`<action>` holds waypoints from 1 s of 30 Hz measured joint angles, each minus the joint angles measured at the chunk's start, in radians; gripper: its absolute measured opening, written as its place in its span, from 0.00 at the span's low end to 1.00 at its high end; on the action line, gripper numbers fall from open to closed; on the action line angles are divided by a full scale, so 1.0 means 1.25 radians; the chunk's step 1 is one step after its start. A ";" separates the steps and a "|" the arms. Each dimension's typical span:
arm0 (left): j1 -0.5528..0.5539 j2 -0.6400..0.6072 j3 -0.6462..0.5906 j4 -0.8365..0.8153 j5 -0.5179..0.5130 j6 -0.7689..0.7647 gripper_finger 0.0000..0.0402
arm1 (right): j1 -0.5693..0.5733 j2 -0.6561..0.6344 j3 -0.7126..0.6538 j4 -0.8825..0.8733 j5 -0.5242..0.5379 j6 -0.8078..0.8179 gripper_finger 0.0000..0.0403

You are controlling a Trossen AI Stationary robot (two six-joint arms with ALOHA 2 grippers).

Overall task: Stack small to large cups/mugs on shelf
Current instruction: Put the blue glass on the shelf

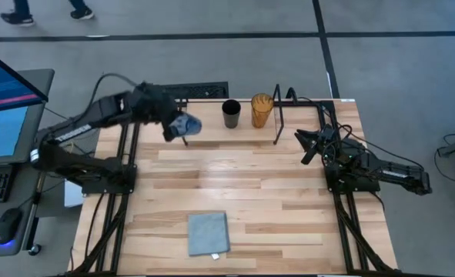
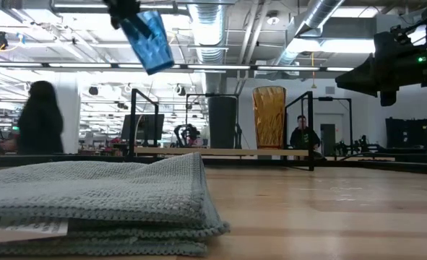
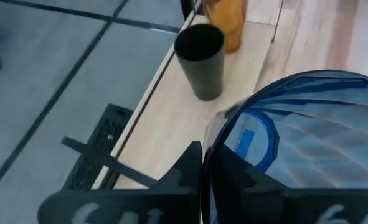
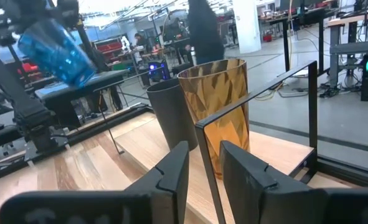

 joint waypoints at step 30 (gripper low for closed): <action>0.228 0.572 0.363 -0.163 0.142 0.194 0.01 | 0.000 0.000 0.000 0.000 -0.002 0.007 0.28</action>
